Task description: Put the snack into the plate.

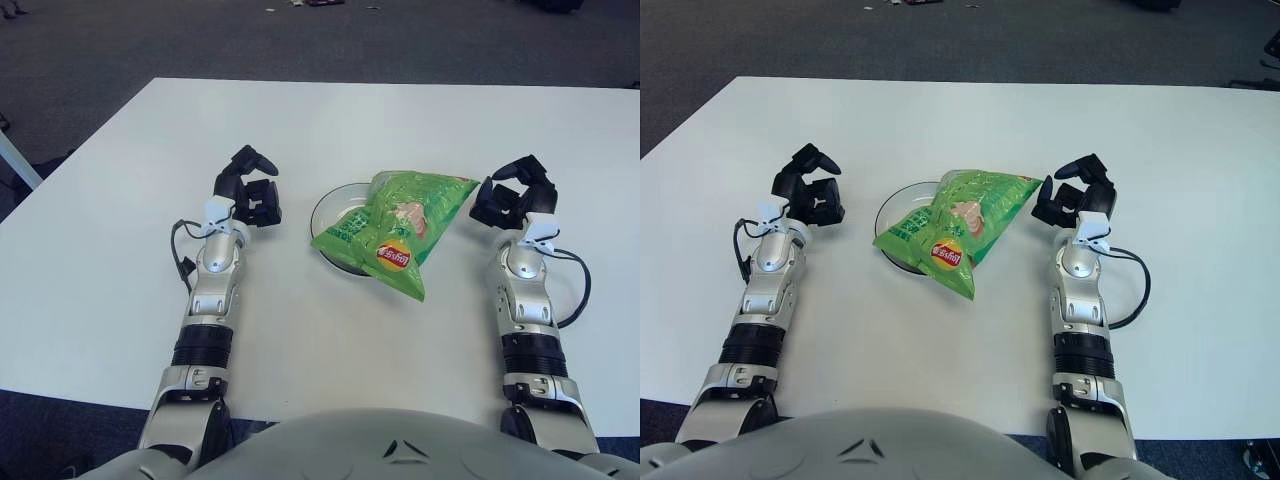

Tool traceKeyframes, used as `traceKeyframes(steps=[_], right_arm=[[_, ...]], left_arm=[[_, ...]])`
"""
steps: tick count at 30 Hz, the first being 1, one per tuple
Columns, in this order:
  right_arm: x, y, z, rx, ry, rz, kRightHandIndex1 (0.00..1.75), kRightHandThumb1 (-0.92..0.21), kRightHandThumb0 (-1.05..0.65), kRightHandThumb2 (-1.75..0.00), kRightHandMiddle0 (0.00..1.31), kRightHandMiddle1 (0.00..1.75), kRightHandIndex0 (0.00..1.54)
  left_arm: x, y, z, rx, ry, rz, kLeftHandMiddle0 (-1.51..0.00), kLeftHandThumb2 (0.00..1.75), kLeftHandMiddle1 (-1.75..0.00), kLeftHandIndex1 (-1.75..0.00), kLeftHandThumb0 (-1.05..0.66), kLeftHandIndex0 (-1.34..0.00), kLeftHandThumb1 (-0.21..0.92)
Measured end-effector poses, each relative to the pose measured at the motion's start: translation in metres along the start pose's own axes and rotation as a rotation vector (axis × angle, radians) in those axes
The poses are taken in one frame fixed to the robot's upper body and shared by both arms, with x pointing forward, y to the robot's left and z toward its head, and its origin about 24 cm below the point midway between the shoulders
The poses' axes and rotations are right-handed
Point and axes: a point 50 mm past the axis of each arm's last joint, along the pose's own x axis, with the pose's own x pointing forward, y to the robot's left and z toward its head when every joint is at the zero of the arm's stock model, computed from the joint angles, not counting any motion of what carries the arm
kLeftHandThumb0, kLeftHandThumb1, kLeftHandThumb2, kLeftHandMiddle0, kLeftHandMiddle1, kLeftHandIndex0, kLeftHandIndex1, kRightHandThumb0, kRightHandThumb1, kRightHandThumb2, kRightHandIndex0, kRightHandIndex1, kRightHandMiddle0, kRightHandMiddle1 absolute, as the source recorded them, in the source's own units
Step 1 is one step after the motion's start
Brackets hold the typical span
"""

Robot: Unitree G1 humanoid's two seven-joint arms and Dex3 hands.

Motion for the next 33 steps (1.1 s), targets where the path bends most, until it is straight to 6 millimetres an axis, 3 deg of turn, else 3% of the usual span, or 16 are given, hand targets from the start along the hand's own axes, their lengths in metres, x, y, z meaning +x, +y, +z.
traceKeyframes(steps=[33], right_arm=[[0.0007,0.0011,0.0005,-0.015,-0.014,0.011,1.75,-0.2,-0.53,-1.46,0.71,1.75,1.33]], left_arm=[[0.0001,-0.0021,0.0004,-0.001,0.003,0.005,-1.34,1.34,-1.75,-1.75,-0.49,-0.63,0.3]])
